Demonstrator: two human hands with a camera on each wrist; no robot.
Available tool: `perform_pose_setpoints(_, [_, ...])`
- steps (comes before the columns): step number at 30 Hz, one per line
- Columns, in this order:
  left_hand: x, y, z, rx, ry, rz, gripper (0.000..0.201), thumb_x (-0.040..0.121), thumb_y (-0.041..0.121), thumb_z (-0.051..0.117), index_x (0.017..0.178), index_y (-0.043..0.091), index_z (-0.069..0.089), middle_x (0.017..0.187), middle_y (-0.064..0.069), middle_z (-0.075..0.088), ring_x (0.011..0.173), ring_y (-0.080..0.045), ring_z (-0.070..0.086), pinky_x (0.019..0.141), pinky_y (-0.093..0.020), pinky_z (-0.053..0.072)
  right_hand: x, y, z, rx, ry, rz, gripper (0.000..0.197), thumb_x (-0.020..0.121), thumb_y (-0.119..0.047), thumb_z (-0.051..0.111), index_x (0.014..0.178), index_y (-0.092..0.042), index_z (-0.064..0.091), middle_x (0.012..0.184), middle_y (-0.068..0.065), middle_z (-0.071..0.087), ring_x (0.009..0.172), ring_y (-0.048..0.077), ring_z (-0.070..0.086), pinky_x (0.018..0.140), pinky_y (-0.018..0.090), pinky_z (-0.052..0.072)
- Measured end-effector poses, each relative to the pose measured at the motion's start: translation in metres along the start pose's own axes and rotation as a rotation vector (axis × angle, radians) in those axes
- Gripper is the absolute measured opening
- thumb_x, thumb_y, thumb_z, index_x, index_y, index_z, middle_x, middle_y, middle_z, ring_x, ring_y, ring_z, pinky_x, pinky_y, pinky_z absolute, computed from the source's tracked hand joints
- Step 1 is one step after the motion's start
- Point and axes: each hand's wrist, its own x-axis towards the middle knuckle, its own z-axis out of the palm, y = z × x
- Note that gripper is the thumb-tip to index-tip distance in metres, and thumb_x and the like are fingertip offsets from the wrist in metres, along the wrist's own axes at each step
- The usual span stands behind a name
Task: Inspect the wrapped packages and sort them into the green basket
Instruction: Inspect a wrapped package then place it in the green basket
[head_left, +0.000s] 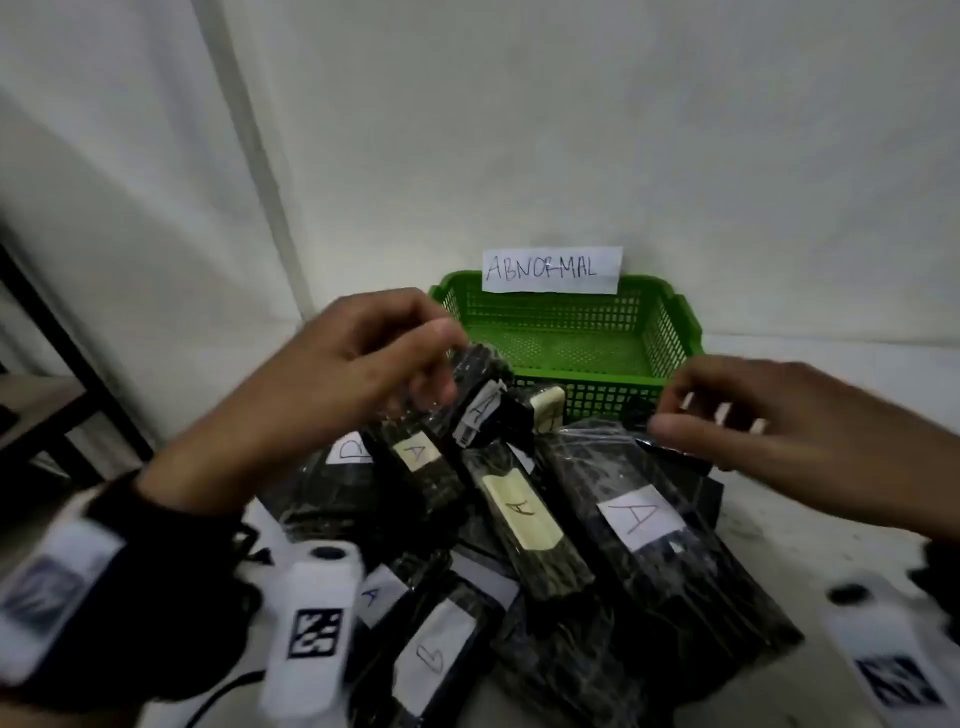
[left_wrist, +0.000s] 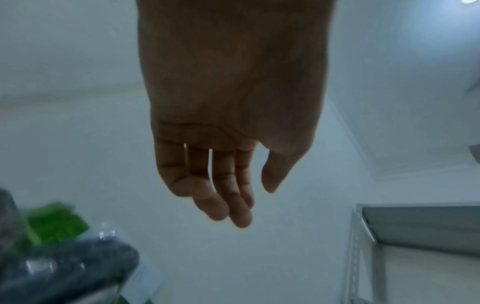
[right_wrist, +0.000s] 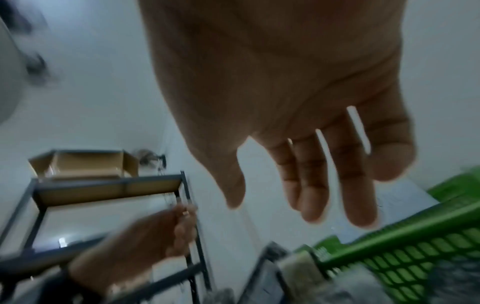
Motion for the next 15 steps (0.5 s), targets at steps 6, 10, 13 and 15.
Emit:
perform_pose_setpoints(6, [0.046,-0.003,0.064,-0.117,-0.042,-0.035,0.019,0.101,0.024,0.054,0.093,0.013,0.066,0.073,0.001,0.068,0.061,-0.008,0.059,0.053,-0.016,0.044,0.029,0.029,0.035,-0.2,-0.395,0.162,0.074,0.068,-0.091,0.043,0.107,-0.03,0.056,0.102,-0.008,0.067,0.091,0.011,0.064,0.086,0.034,0.053])
perform_pose_setpoints(10, [0.064,-0.004,0.081,-0.18,-0.039,-0.057,0.017,0.099,0.025,0.056,0.091,0.014,0.065,0.076,0.002,0.069,0.066,-0.01,0.06,0.055,-0.019,0.045,0.025,0.046,0.033,0.064,-0.348,0.176,0.059,0.067,-0.081,0.066,0.101,-0.033,0.059,0.095,-0.011,0.068,0.084,0.008,0.064,0.079,0.028,0.052])
perform_pose_setpoints(13, [0.074,-0.001,0.085,-0.164,0.021,-0.082,0.023,0.091,0.041,0.063,0.099,0.019,0.065,0.089,0.007,0.07,0.081,-0.005,0.064,0.065,-0.023,0.048,0.02,0.045,0.012,0.43,-0.195,0.148,0.056,0.07,-0.064,0.075,0.114,-0.031,0.067,0.106,-0.004,0.075,0.095,0.015,0.073,0.087,0.039,0.059])
perform_pose_setpoints(15, [0.077,0.003,0.08,-0.199,0.101,-0.08,0.045,0.079,0.058,0.07,0.11,0.027,0.062,0.103,0.01,0.07,0.094,0.0,0.066,0.07,-0.025,0.051,0.024,0.034,-0.01,0.575,-0.052,0.058,0.049,0.071,-0.054,0.07,0.113,-0.029,0.07,0.103,-0.006,0.077,0.089,0.013,0.075,0.076,0.033,0.061])
